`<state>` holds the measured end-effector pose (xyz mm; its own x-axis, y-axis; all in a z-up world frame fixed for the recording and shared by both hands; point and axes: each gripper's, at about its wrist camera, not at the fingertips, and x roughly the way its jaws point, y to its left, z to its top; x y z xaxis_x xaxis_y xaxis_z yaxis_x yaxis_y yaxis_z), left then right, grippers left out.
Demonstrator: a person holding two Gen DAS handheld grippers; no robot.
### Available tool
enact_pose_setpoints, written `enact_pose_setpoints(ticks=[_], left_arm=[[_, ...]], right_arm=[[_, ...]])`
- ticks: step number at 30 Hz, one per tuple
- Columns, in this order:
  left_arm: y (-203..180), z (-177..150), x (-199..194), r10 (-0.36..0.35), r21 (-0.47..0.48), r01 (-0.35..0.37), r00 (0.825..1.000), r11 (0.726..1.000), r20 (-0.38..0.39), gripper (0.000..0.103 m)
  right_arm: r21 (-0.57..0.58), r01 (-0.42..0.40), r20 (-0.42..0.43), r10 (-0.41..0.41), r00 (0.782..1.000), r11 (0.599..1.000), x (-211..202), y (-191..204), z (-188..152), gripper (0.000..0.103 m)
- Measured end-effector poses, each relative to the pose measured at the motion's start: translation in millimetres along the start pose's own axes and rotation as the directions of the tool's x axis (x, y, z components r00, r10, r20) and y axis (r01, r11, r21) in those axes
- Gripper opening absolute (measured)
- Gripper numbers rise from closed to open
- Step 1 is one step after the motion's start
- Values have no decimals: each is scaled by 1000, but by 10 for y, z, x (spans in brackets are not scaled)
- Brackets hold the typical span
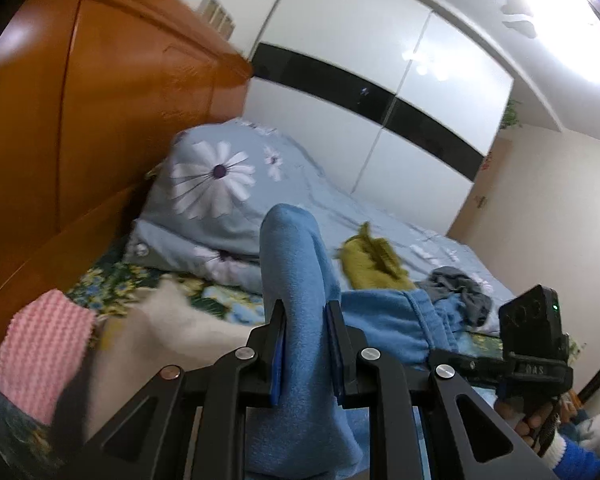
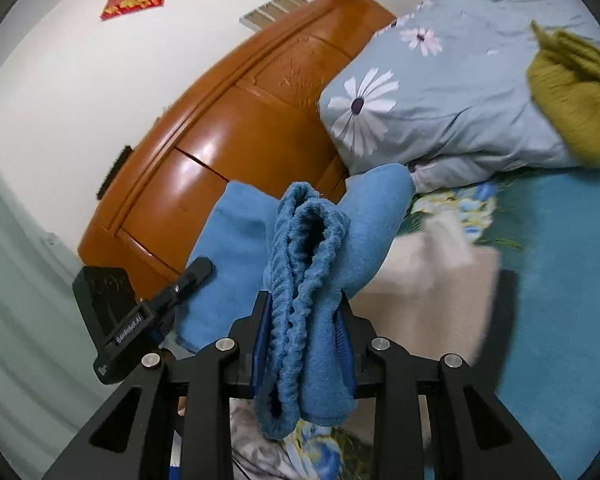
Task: Fold clothes
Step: 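Carry the folded pants with both grippers toward the clothes stack by the headboard, then lower the folded pants onto the clothes stack and open both grippers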
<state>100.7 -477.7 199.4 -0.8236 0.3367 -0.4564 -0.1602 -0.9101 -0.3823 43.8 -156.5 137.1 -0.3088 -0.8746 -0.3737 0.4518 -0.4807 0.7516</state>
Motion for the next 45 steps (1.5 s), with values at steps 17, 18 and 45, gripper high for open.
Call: enact_pose_setpoints(ticks=[17,18,45], left_arm=[[839,-371,230,174,-138,-184,982,973,-77,37],[772,-340,150,215,-116,-220,975,969,-58,40],[-437,-1092,112,335,127,-339,941,932,51,70]], right_arm=[[46,142,-114,-136,984,989,241,-561,-159,37],[5,171,-100,-170,980,985,186,-484,-132,37],[-449,299,39,-316,948,842,-131,93,-897,38]])
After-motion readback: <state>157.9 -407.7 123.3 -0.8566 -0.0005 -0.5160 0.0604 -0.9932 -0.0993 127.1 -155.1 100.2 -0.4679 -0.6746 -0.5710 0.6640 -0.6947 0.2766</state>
